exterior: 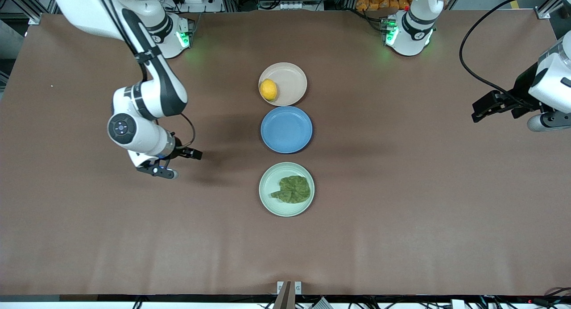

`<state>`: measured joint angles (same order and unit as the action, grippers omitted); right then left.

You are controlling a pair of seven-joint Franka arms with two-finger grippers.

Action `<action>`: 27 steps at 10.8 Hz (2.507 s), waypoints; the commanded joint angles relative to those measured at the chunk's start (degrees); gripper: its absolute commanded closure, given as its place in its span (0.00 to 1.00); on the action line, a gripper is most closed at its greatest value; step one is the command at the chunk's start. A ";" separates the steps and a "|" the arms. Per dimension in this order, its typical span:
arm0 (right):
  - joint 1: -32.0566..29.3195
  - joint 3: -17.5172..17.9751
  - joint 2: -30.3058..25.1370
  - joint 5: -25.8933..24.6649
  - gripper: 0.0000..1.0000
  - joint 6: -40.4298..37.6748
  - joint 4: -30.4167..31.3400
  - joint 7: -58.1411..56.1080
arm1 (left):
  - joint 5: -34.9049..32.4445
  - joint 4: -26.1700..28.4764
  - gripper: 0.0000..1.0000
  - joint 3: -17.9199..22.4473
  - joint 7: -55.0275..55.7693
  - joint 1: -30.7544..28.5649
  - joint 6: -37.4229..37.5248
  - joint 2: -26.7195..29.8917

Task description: Place lemon and lettuce in plates

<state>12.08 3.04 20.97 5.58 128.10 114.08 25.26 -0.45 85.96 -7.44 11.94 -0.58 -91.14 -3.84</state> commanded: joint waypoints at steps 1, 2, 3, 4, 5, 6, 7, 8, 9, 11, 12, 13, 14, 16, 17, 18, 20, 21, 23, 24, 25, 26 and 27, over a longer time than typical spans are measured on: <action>-7.85 4.43 -4.52 -2.51 0.00 -3.46 1.14 -7.29 | -1.22 0.08 0.00 -0.65 -3.24 -0.56 0.09 0.76; -8.82 4.43 -7.06 -2.51 0.00 -4.16 2.71 -10.89 | -1.83 0.00 0.00 -0.82 -3.33 -0.56 0.09 0.76; -9.09 4.43 -10.56 -2.51 0.00 -4.95 4.82 -13.19 | -2.18 0.00 0.00 -0.82 -3.59 -0.48 0.09 0.76; -9.10 4.43 -13.47 -2.51 0.00 -6.62 5.62 -14.61 | -2.27 -0.79 0.00 -0.82 -4.64 -0.39 0.17 0.76; -9.62 4.43 -15.76 -2.60 0.00 -9.16 5.46 -18.45 | -2.27 -1.06 0.00 -0.91 -5.08 -0.30 0.35 0.76; -10.23 4.25 -18.13 -2.60 0.00 -10.31 5.45 -21.45 | -2.19 -1.06 0.00 -0.91 -5.17 -0.21 0.61 0.76; -10.24 3.73 -19.99 -2.94 0.00 -12.15 5.19 -23.30 | -2.10 -1.06 0.00 -1.00 -5.17 -0.21 1.22 0.76; -10.41 3.20 -20.87 -4.25 0.00 -12.69 4.15 -25.06 | -2.01 -1.06 0.00 -1.00 -5.17 -0.21 1.66 0.76; -10.76 2.33 -21.06 -4.87 0.00 -12.96 2.22 -27.95 | -1.84 -1.06 0.00 -1.09 -5.17 -0.21 1.67 0.76; -11.55 0.48 -21.06 -4.88 0.00 -14.10 -1.91 -31.49 | -1.57 -1.06 0.00 -1.17 -5.17 -0.21 1.67 0.76; -12.34 0.47 -21.06 -4.88 0.00 -14.19 -3.58 -32.19 | -1.48 -1.06 0.00 -1.18 -5.17 -0.12 1.67 0.76; -12.43 0.21 -21.06 -4.79 0.00 -15.24 -5.42 -32.20 | -1.48 -1.06 0.00 -1.18 -5.17 -0.12 1.67 0.85; -12.35 -0.49 -21.06 -4.79 0.00 -17.25 -7.88 -32.20 | -1.40 -1.06 0.00 -1.18 -5.17 -0.12 1.67 0.85; -12.35 -1.72 -20.88 -4.79 0.00 -23.30 -13.33 -32.29 | -1.40 -1.06 0.00 -1.09 -5.17 -0.21 1.67 0.85; -12.35 -2.60 -21.06 -4.79 0.00 -25.94 -15.44 -32.38 | -1.40 -1.06 0.00 -1.09 -5.17 -0.12 1.67 0.76; -12.35 -3.74 -21.67 -4.79 0.00 -27.97 -16.59 -32.55 | -1.40 -1.06 0.00 -1.09 -5.26 -0.21 1.67 0.85; -12.70 -4.80 -23.60 -4.97 0.00 -29.22 -16.78 -32.99 | -1.40 -1.06 0.00 -1.00 -5.44 -0.21 1.67 0.85; -12.79 -5.59 -23.96 -4.97 0.00 -29.92 -16.78 -33.17 | -1.40 -1.06 0.00 -1.09 -5.35 -0.21 1.67 0.85; -12.96 -5.94 -24.05 -4.97 0.00 -31.15 -18.70 -33.69 | -1.40 -1.06 0.00 -1.09 -5.35 -0.21 1.67 0.85; -12.96 -5.86 -23.87 -4.97 0.00 -31.24 -20.37 -33.78 | -1.40 -1.06 0.00 -1.09 -5.35 -0.21 1.67 0.94; -12.96 -5.86 -23.70 -5.06 0.00 -31.24 -21.52 -33.78 | -1.40 -1.06 0.00 -1.09 -5.26 -0.21 1.67 0.94; -12.79 -5.86 -23.35 -5.06 0.00 -31.24 -21.88 -33.17 | -1.40 -1.06 0.00 -1.09 -5.26 -0.21 1.67 0.94; -13.05 -6.03 -23.08 -5.06 0.00 -31.94 -22.58 -33.17 | -1.40 -1.06 0.00 -1.09 -5.26 -0.21 1.67 0.94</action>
<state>-0.37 -3.22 -2.62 1.30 97.91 93.53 -7.83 -1.17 85.21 -8.31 8.13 -0.52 -90.42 -3.46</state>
